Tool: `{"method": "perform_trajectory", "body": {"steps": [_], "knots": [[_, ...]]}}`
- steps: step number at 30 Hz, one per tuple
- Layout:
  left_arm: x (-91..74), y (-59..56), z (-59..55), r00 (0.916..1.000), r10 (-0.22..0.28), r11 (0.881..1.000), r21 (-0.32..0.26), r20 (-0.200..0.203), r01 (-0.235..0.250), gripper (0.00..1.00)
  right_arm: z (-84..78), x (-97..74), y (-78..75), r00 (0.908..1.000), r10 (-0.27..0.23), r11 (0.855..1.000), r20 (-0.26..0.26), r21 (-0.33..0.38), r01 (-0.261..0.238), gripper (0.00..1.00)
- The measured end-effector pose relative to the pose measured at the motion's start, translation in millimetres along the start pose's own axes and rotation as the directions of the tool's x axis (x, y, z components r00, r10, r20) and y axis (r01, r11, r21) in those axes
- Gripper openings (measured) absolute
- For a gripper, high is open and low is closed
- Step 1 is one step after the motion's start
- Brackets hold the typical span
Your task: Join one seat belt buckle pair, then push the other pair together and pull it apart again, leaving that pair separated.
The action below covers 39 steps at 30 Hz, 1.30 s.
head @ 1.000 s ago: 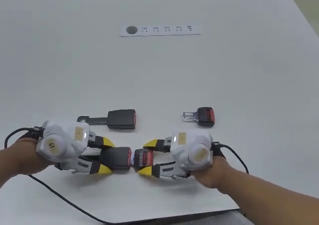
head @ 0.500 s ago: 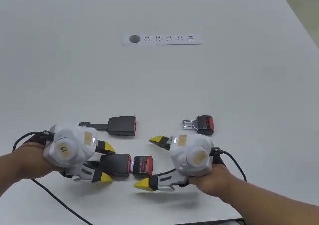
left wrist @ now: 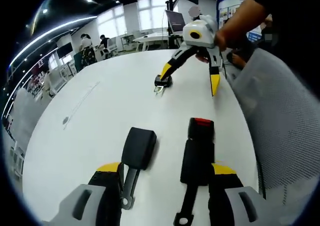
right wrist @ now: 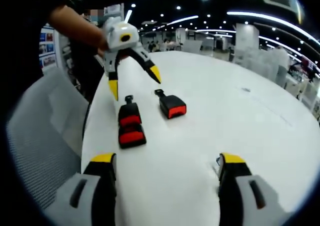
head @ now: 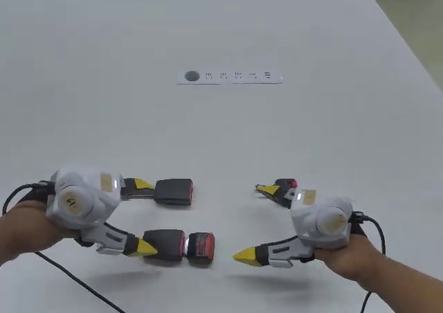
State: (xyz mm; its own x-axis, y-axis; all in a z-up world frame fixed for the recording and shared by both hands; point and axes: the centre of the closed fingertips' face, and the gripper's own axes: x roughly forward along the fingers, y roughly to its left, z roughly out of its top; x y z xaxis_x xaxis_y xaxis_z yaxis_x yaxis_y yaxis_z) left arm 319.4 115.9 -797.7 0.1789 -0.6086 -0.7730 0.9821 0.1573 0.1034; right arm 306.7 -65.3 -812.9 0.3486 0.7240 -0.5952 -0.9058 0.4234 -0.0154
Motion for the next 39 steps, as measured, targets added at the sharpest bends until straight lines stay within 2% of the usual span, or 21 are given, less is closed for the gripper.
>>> {"method": "perform_trajectory", "body": {"steps": [1,3,11,14,17,19,21,27,32,35,39], "knots": [[0.0,0.7,1.5,0.9999,-0.011,1.0,-0.021,0.01,0.011,0.71,-3.5,-3.7,-6.0,0.9997,-0.016,1.0,-0.021,-0.018,0.015,0.83],[-2.5,8.2,8.4,0.9991,-0.003,0.999,-0.047,0.043,0.005,0.71,-6.2,-9.7,-13.4,0.9995,-0.011,1.0,-0.031,0.014,0.011,0.83],[2.6,33.2,15.1,0.9999,0.003,1.0,-0.002,0.016,-0.003,0.71,-11.7,-28.5,-49.1,0.9979,-0.04,0.999,-0.052,0.019,0.041,0.83],[4.0,45.4,21.1,0.9995,0.01,1.0,-0.008,0.029,-0.01,0.71,-13.7,-32.4,-59.5,0.9972,-0.047,0.999,-0.057,0.019,0.048,0.83],[7.0,52.6,21.1,0.9997,0.007,1.0,-0.011,0.025,-0.007,0.71,-17.9,-32.0,-66.3,0.997,-0.042,0.999,-0.065,0.022,0.044,0.83],[11.3,52.8,23.1,0.9991,-0.015,1.0,-0.021,0.04,0.016,0.71,-22.7,-30.1,-70.1,0.9965,-0.034,0.999,-0.076,0.027,0.036,0.83],[18.3,55.4,19.0,0.9997,-0.019,1.0,-0.006,0.016,0.019,0.71,-27.3,-28.2,-72.7,0.996,-0.022,0.999,-0.087,0.034,0.025,0.81],[39.6,54.8,13.1,0.9971,-0.074,0.997,0.028,-0.017,0.074,0.68,-40.5,-21.2,-79.2,0.9937,0.017,0.999,-0.111,0.049,-0.012,0.78],[53.0,59.5,8.6,0.9954,-0.093,0.995,0.023,-0.022,0.093,0.66,-47.5,-14.3,-84.7,0.9908,0.055,0.997,-0.124,0.056,-0.048,0.75],[60.5,61.6,4.8,0.9943,-0.102,0.994,0.02,-0.028,0.103,0.63,-53.5,-10.7,-86.9,0.9859,0.078,0.996,-0.148,0.048,-0.072,0.72],[67.9,58.1,1.3,0.9908,-0.129,0.991,0.028,-0.04,0.13,0.58,-58.5,-8.1,-85.4,0.977,0.116,0.993,-0.179,0.034,-0.111,0.65]]}}
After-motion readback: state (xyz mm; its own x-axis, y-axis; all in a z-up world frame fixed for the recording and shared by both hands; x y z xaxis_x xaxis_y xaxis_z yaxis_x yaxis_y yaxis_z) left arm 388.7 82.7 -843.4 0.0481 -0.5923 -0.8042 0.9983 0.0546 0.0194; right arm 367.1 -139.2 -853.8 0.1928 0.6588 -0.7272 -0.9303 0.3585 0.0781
